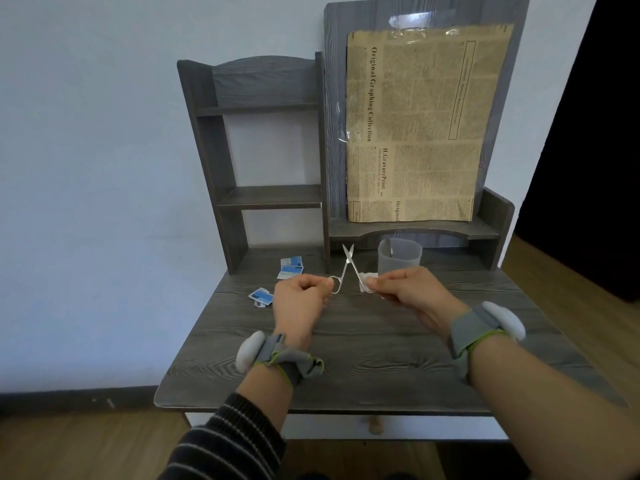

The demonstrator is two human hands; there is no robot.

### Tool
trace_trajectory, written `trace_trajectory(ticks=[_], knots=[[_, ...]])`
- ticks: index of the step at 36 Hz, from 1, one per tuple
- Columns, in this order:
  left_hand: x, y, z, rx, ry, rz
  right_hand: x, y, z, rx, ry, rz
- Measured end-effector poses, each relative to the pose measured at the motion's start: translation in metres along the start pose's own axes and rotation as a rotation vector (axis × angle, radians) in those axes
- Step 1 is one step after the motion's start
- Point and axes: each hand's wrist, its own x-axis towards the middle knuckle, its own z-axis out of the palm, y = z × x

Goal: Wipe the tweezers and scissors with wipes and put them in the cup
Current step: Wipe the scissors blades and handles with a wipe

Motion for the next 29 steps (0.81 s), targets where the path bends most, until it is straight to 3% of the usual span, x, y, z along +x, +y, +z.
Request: trace_trajectory(ticks=[6,21,29], knots=[[-0.005,-0.004,0.009,-0.189,0.09,-0.075,-0.005,0.0,0.015,0.021,0.01,-0.033],[-0.005,-0.008,0.012,-0.357,0.166,-0.201,-0.007,0.003,0.033,-0.095,-0.066,-0.114],[0.0,-0.001,0.001,-0.445,0.254,-0.166,-0.007,0.007,0.04,-0.227,-0.111,-0.096]])
